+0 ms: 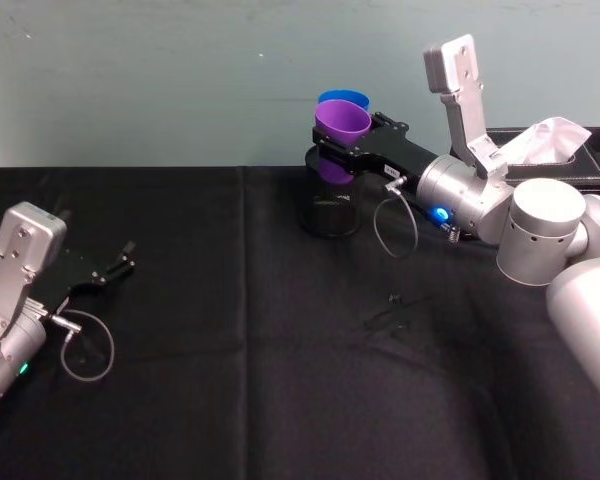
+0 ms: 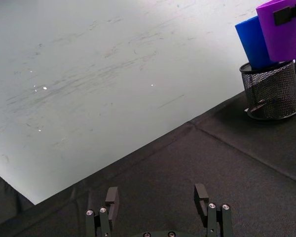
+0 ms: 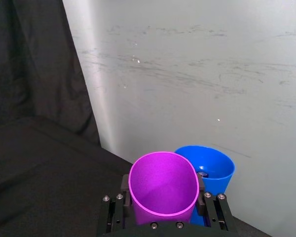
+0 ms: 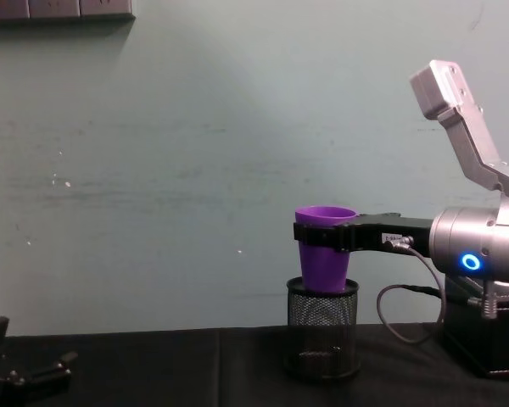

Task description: Pick up one cup with a gripper and tap it against the other cup.

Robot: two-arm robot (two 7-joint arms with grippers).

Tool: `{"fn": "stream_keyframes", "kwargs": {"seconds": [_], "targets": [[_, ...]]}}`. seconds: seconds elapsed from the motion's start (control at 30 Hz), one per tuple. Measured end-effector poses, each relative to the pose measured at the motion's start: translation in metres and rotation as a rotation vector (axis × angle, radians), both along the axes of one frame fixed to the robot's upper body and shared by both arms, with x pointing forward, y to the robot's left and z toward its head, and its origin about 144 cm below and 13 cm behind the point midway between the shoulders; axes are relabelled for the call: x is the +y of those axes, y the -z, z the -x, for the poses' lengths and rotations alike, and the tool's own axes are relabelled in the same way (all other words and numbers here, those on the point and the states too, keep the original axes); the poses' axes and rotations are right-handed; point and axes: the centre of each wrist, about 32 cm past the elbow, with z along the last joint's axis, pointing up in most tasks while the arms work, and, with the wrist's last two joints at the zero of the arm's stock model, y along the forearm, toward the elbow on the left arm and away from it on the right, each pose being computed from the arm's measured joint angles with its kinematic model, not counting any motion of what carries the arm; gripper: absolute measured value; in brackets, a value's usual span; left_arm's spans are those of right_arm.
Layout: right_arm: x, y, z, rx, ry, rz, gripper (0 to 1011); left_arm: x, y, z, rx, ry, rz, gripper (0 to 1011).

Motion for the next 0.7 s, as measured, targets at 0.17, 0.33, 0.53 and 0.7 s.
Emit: {"fn": "stream_keyframes", "kwargs": {"seconds": [0.17, 0.33, 0.53, 0.7], "targets": [[0.0000, 0.0000, 0.0000, 0.000, 0.000, 0.001, 720, 0.0000, 0.0000, 0.0000, 0.000, 0.000, 0.000, 1000], [0.0002, 0.0001, 0.0001, 0.001, 0.000, 0.001, 720, 0.0000, 0.0000, 0.0000, 0.000, 0.000, 0.000, 1000], [0.0003, 0.0002, 0.0001, 0.001, -0.001, 0.001, 720, 0.0000, 0.0000, 0.0000, 0.000, 0.000, 0.000, 1000], [0.0003, 0.0002, 0.0001, 0.001, -0.001, 0.001, 720, 0.0000, 0.0000, 0.0000, 0.000, 0.000, 0.000, 1000]]}}
